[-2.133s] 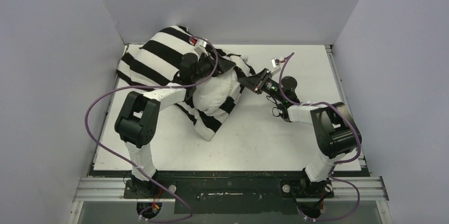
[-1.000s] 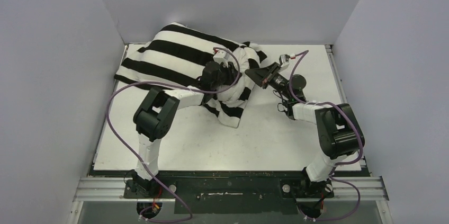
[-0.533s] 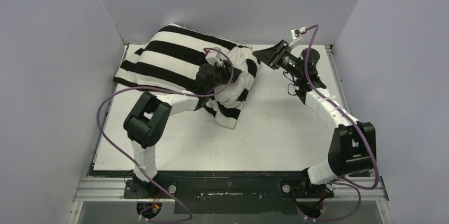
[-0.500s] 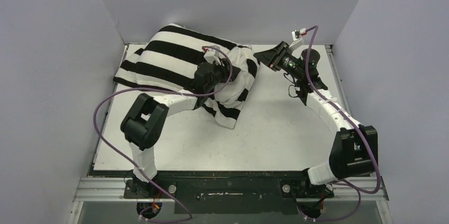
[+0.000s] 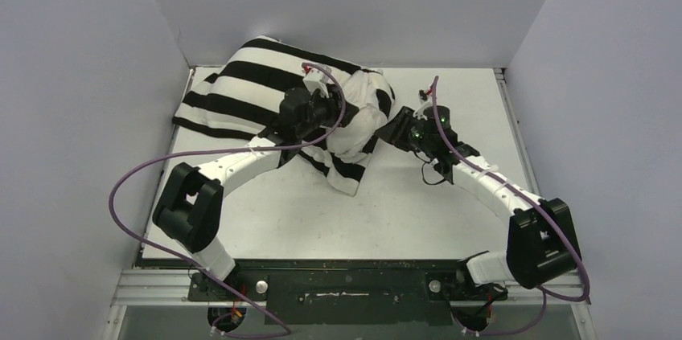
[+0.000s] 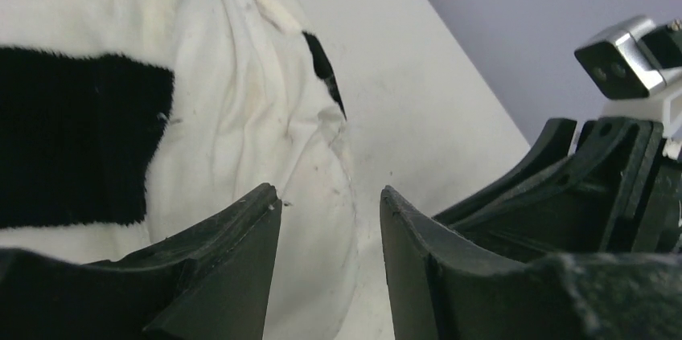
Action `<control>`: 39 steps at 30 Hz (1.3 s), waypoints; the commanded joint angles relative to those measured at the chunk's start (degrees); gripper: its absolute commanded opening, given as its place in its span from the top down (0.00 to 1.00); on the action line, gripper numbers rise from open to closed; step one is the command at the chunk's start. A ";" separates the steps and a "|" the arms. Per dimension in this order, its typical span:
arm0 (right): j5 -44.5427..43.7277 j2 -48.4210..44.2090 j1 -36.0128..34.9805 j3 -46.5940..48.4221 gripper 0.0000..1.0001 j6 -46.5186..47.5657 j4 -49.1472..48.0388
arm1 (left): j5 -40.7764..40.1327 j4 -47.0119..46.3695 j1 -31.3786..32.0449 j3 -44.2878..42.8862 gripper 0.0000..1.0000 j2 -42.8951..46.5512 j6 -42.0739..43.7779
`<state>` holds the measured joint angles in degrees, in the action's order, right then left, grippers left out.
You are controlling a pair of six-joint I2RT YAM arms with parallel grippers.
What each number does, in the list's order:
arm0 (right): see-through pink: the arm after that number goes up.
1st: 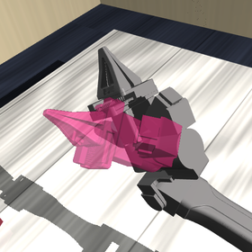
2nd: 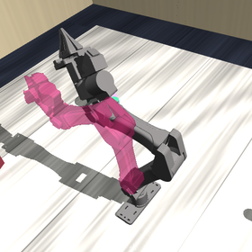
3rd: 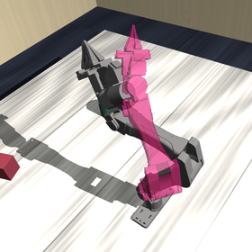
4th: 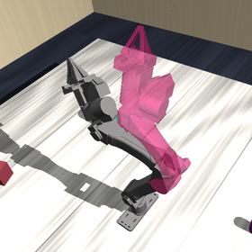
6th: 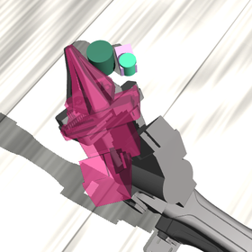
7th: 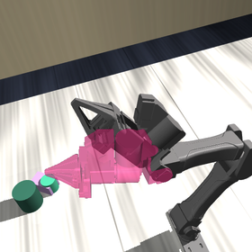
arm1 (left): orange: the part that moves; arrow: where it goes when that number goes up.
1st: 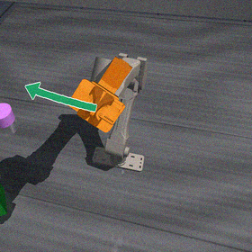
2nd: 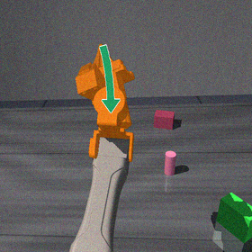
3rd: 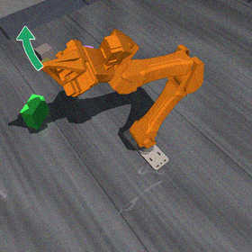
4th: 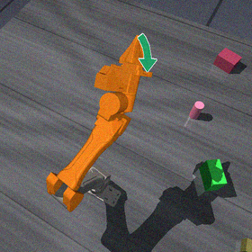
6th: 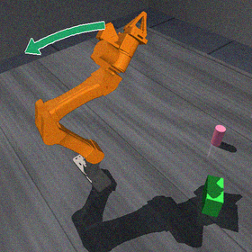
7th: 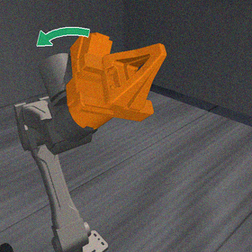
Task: Put the pillow into the pillowcase
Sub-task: Stuff the pillow into the pillowcase.
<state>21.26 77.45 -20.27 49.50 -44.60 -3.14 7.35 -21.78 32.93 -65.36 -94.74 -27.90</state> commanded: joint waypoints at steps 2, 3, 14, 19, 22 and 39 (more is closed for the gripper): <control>-5.45 4.52 -0.82 0.71 0.67 -4.27 -3.04 | 6.73 4.15 1.39 0.27 0.54 -2.13 4.25; -5.80 5.27 -0.80 1.03 0.67 -4.95 -3.29 | 7.05 3.92 1.59 0.31 0.54 -3.10 4.41; -10.31 10.18 -1.56 4.58 0.67 -5.34 -2.07 | -8.79 5.03 1.91 -2.44 0.74 -15.24 15.94; -11.05 12.45 -1.48 7.08 0.66 -4.63 -1.17 | -14.11 2.23 1.21 0.24 0.76 -16.44 16.06; -10.71 14.52 -1.44 8.82 0.66 -4.71 -1.33 | -13.46 1.96 1.00 -0.09 0.76 -17.27 15.78; -10.10 23.65 -1.86 13.95 0.66 -4.99 -0.91 | -12.75 0.19 0.48 0.05 0.76 -18.64 14.44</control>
<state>11.81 100.09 -21.50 60.77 -50.04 -4.19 -0.03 -25.32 35.92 -66.26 -110.61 -14.52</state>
